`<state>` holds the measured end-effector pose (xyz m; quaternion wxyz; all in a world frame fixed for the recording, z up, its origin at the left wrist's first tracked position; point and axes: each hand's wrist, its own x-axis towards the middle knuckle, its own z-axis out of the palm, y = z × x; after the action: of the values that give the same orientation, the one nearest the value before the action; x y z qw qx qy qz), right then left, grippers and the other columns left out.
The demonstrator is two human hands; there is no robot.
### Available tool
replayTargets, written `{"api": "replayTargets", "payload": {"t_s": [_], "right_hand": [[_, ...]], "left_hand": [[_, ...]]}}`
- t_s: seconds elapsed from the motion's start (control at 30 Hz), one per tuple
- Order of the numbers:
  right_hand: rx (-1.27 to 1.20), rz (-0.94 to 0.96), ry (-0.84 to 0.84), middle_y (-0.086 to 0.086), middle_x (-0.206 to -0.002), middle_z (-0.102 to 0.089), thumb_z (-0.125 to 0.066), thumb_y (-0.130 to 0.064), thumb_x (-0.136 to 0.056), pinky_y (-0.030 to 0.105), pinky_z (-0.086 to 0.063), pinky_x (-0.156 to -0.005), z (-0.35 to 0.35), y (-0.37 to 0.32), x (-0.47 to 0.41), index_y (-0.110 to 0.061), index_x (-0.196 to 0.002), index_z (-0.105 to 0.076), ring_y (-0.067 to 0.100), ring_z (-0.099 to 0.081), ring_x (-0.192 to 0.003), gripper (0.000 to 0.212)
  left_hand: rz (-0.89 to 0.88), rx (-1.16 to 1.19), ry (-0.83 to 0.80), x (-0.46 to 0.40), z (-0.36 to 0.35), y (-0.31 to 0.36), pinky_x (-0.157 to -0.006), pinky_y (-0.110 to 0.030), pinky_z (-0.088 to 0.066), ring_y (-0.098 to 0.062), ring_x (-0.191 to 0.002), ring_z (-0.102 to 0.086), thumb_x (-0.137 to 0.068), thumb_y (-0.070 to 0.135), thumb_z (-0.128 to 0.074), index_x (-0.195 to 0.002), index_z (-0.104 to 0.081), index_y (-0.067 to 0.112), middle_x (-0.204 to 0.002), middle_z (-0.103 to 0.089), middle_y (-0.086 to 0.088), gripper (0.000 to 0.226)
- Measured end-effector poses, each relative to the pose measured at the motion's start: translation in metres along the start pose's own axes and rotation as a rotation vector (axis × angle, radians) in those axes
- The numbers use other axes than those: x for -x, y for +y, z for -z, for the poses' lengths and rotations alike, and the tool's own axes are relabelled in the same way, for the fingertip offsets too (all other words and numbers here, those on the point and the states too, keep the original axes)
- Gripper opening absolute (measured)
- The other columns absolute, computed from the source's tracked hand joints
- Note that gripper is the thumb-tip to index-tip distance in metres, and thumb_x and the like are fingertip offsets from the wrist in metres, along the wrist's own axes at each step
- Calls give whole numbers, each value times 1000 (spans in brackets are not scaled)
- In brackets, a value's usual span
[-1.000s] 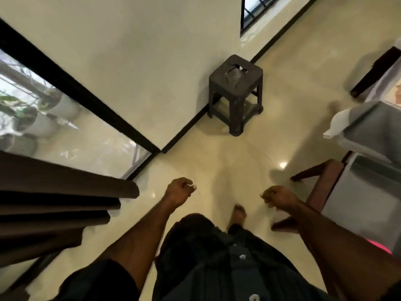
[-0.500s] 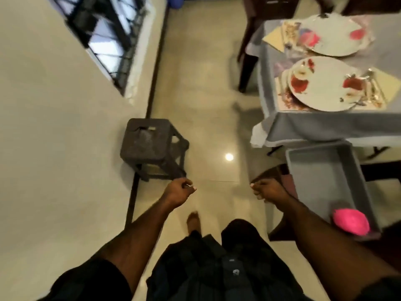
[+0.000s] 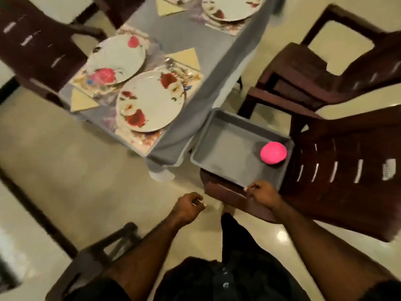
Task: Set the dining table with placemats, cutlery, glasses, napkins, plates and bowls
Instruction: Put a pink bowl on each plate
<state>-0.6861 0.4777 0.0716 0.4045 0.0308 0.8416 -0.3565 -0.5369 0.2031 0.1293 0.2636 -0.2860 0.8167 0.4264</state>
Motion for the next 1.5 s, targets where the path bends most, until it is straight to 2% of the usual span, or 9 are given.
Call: {"api": "replayTargets", "payload": {"t_s": [0.1, 0.23, 0.53, 0.77, 0.9, 1.03, 1.17, 1.27, 1.5], "right_hand": [[-108, -115, 34, -2, -56, -65, -77, -34, -91, 43, -54, -67, 26, 19, -24, -14, -73, -70, 19, -60, -56, 27], [-198, -192, 105, 3, -64, -70, -78, -36, -90, 39, -55, -71, 54, 33, -55, -10, -76, -72, 24, -68, -66, 30], [-505, -373, 279, 10, -70, -69, -74, -51, -82, 41, -50, -65, 74, 75, -187, -14, -70, -71, 32, -63, -66, 39], [-298, -486, 590, 22, -112, -72, -76, -21, -88, 43, -54, -83, 93, 82, -236, -5, -116, -63, 43, -68, -104, 35], [-327, -454, 598, 17, -108, -75, -68, -4, -82, 39, -55, -82, 90, 83, -238, -13, -116, -69, 39, -70, -98, 35], [-390, -412, 516, 11, -104, -75, -67, -2, -77, 34, -56, -78, 91, 78, -219, -16, -113, -72, 36, -71, -94, 39], [-511, -278, 368, 7, -101, -73, -69, 3, -78, 48, -65, -59, 100, 35, -194, -18, -108, -69, 30, -73, -86, 37], [-578, -171, 240, 13, -105, -72, -71, 11, -80, 53, -65, -62, 112, -22, -175, -16, -112, -65, 32, -74, -86, 42], [-263, 119, 73, 8, -88, -76, -74, 6, -71, 52, -64, -58, 118, -183, -134, -17, -101, -73, 30, -76, -68, 38]], "left_hand": [[-45, -34, -31, -55, -1, 57, -84, -33, -59, -21, -93, -73, -88, 36, -80, -104, -76, 21, -96, -76, 1, 22], [-82, -100, -140, -126, -16, 119, -81, -40, -60, -27, -83, -72, -84, 37, -81, -99, -73, 17, -84, -73, -3, 27], [-166, -477, -411, -308, -96, 194, -97, -28, -52, -23, -108, -68, -91, 42, -79, -128, -69, 22, -117, -74, -4, 44], [-322, -622, -497, -412, -158, 235, -111, -41, -49, -31, -136, -56, -74, 25, -93, -162, -34, 26, -152, -56, -9, 106], [-367, -489, -609, -430, -179, 229, -106, -45, -55, -24, -126, -63, -54, 4, -93, -145, -60, 30, -139, -68, 2, 101], [-355, -332, -624, -404, -148, 216, -99, -40, -59, -21, -119, -66, -53, 21, -104, -144, -60, 32, -137, -66, 7, 101], [-358, -271, -520, -362, -82, 212, -87, -27, -60, -19, -109, -63, -62, 27, -103, -146, -58, 29, -134, -55, 2, 95], [-365, -185, -415, -324, -19, 212, -85, -11, -53, -15, -108, -63, -66, 18, -101, -141, -61, 26, -132, -56, 3, 85], [-347, -42, -194, -213, 123, 196, -96, -45, -61, -18, -128, -63, -54, 27, -103, -146, -45, 40, -140, -63, 12, 110]]}}
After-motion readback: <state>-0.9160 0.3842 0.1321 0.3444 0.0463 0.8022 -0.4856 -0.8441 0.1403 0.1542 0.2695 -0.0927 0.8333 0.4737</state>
